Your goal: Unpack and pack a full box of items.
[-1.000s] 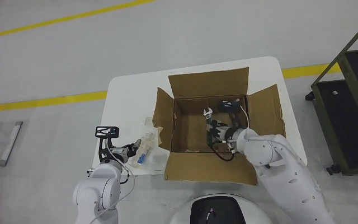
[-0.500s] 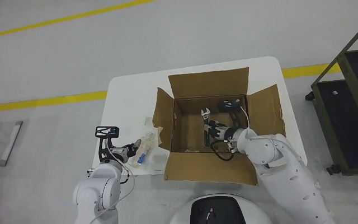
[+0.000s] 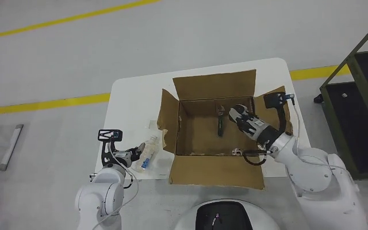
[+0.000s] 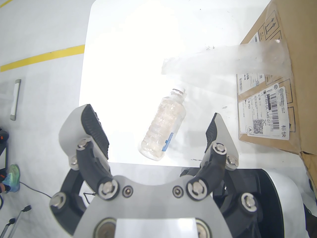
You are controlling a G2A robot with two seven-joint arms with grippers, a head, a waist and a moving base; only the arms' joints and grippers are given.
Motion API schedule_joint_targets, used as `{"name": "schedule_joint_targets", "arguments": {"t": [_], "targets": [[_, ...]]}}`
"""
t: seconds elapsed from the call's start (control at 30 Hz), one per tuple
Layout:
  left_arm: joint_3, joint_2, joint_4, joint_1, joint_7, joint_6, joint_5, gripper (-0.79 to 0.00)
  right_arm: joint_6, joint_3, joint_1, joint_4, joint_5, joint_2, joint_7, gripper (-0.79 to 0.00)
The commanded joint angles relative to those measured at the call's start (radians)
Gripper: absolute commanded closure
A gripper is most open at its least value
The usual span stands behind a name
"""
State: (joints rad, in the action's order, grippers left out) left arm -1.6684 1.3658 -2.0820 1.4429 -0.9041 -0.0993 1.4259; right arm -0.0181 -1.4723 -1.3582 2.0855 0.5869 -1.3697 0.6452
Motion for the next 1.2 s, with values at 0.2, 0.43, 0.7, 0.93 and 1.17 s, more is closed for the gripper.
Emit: {"name": "schedule_joint_targets", "arguments": {"t": [0.2,0.43,0.7,0.93,1.17], "targets": [[0.0,0.0,0.0,0.0,0.0,0.0,0.0,-0.785,0.058,-0.002,-0.047,0.01,0.117,0.014,0.052,0.0],[0.0,0.0,0.0,0.0,0.0,0.0,0.0,-0.785,0.208,0.143,0.018,-0.009,0.382,0.015,0.132,0.0],[0.0,0.0,0.0,0.0,0.0,0.0,0.0,-0.785,0.395,0.373,0.192,-0.11,0.651,-0.008,0.254,-0.117],[0.0,0.0,0.0,0.0,0.0,0.0,0.0,-0.785,0.508,0.476,0.274,-0.193,0.834,-0.029,0.365,-0.785],[0.0,0.0,0.0,0.0,0.0,0.0,0.0,-0.785,0.534,0.488,0.294,-0.226,0.885,-0.036,0.387,-0.785]]}}
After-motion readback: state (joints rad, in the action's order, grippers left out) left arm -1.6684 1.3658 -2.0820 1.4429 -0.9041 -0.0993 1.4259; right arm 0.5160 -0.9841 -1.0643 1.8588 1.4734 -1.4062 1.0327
